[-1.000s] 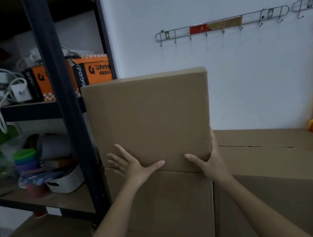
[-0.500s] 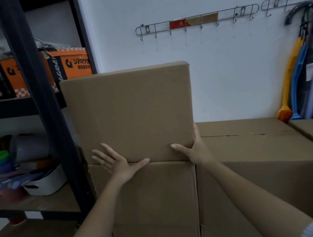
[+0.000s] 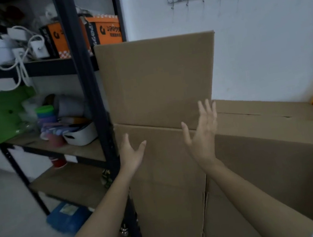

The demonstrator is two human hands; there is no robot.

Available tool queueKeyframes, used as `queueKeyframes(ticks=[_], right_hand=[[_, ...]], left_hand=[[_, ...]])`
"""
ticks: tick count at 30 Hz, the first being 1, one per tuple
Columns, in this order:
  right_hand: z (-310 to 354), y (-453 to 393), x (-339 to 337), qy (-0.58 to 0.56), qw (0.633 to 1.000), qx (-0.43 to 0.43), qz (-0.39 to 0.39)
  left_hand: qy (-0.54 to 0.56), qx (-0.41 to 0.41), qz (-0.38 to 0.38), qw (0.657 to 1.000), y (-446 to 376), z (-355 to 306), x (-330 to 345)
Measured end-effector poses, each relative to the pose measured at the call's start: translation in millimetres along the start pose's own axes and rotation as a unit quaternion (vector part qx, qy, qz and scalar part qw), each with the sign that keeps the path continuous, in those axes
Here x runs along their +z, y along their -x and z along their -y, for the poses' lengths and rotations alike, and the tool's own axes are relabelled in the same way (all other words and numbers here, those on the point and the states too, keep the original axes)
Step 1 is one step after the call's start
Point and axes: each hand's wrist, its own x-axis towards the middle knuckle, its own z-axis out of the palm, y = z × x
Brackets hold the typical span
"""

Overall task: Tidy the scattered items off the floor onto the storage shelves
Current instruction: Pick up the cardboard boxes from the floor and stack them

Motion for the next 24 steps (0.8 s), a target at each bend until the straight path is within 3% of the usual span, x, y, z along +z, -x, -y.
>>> queueKeyframes(ticks=[2, 4, 11, 19, 24], right_hand=[[10, 12, 5, -0.004, 0.997, -0.071, 0.043], [19, 30, 15, -0.04, 0.991, -0.086, 0.095], [59, 126, 60, -0.133, 0.95, -0.021, 0.281], [125, 219, 80, -0.195, 0.858, -0.015, 0.474], [179, 273, 83, -0.199, 0.792, -0.02, 0.577]], left_hand=[[0.006, 0.004, -0.026, 1.0, 13, 4, -13], [0.016, 0.011, -0.054, 0.998, 29, 12, -28], [-0.076, -0.012, -0.085, 0.993, 106, 73, -95], [-0.174, -0.125, -0.117, 0.97, 223, 161, -182], [-0.14, -0.216, -0.154, 0.954, 310, 222, -232]])
